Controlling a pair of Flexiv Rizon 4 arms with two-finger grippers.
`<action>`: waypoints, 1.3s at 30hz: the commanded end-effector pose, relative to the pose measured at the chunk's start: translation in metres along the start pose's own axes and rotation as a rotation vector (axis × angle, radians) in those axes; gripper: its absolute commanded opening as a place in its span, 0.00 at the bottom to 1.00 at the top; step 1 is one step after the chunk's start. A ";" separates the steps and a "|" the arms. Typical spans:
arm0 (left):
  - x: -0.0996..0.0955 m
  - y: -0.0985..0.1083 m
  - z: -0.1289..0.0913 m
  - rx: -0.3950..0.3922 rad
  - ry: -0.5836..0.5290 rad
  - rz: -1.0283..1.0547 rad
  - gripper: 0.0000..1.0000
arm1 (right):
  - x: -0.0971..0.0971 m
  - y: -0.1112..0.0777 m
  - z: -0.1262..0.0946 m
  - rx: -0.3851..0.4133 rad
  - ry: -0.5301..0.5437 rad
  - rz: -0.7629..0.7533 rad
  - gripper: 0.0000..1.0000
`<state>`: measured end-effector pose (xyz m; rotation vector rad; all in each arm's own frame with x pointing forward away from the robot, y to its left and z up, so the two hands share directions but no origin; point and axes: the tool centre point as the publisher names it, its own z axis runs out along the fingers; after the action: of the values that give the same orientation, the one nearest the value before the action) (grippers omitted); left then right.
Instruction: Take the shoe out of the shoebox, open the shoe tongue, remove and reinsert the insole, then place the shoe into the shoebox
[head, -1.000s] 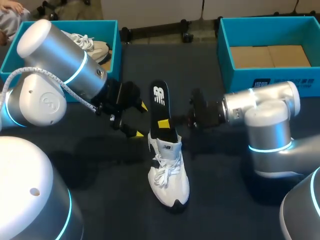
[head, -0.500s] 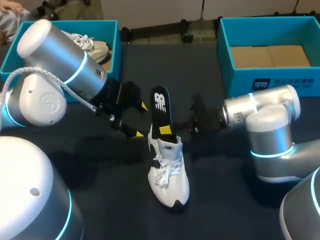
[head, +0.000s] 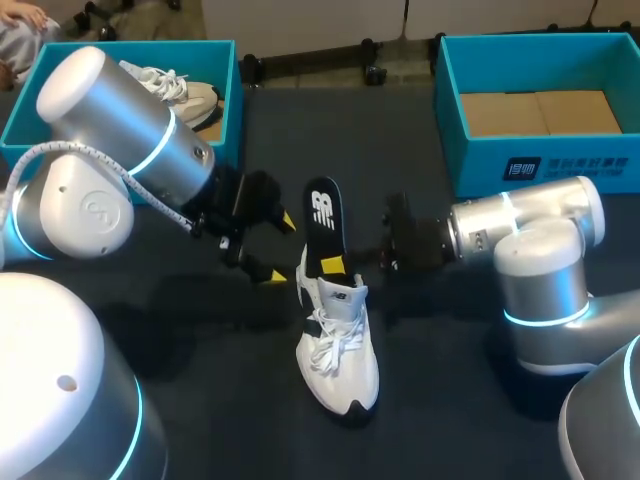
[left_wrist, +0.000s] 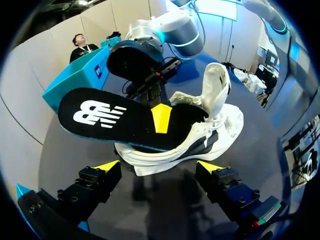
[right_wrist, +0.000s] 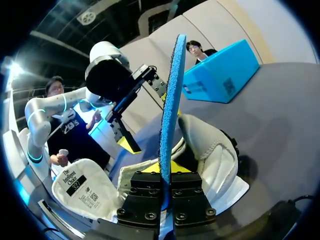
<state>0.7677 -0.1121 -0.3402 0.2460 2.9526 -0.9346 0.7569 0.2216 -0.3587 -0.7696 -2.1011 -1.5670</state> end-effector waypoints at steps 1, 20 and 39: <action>0.004 0.001 0.000 0.008 -0.007 0.011 1.00 | 0.004 -0.002 0.000 -0.006 -0.013 -0.010 0.16; 0.010 0.000 0.000 0.014 0.010 0.082 1.00 | 0.005 0.016 -0.004 0.034 -0.015 -0.034 0.24; 0.012 0.001 0.007 0.003 0.002 0.089 1.00 | 0.007 -0.007 0.000 0.084 -0.015 0.047 0.00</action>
<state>0.7601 -0.1158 -0.3461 0.3805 2.9218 -0.9304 0.7515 0.2196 -0.3571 -0.7867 -2.1196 -1.4586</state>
